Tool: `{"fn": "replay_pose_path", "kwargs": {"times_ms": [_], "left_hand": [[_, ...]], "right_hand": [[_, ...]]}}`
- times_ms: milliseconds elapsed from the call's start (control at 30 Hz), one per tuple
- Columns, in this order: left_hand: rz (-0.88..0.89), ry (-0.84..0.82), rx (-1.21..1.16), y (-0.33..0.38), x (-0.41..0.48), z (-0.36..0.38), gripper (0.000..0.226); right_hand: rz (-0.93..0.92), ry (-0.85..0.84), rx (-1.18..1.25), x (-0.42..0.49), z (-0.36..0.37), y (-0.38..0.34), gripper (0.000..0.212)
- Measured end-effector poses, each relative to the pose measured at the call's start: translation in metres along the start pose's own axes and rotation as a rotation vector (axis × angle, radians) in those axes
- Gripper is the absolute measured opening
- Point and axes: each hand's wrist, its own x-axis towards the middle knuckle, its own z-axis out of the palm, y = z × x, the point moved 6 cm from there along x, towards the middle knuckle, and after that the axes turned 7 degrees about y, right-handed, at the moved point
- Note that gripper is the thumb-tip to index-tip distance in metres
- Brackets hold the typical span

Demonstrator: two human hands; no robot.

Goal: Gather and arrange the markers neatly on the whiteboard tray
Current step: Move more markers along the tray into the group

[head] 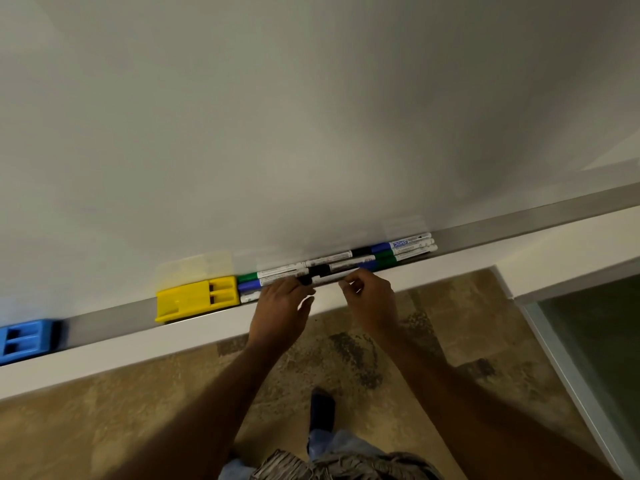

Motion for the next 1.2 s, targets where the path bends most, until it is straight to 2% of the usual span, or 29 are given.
{"fn": "replay_pose_path", "kwargs": {"times_ms": [100,200,400,733,1200], "left_hand": [[-0.049,0.053,0.042,-0.026,-0.016,-0.018,0.017],[-0.017,0.093,0.091,-0.044,-0.014,-0.034,0.017],[0.034,-0.008,0.184,-0.055,0.004,-0.042,0.011],[0.09,-0.105,0.247,-0.059,0.011,-0.041,0.02],[0.096,-0.18,0.241,-0.062,0.014,-0.036,0.021]], "right_hand": [[-0.072,-0.033,-0.006,-0.006,0.01,-0.012,0.012],[-0.157,-0.083,-0.023,-0.01,0.02,-0.025,0.013],[-0.289,-0.143,-0.084,-0.01,0.032,-0.046,0.024],[-0.304,-0.197,-0.178,-0.013,0.044,-0.049,0.035],[-0.302,-0.156,-0.244,0.005,0.024,-0.047,0.024]]}}
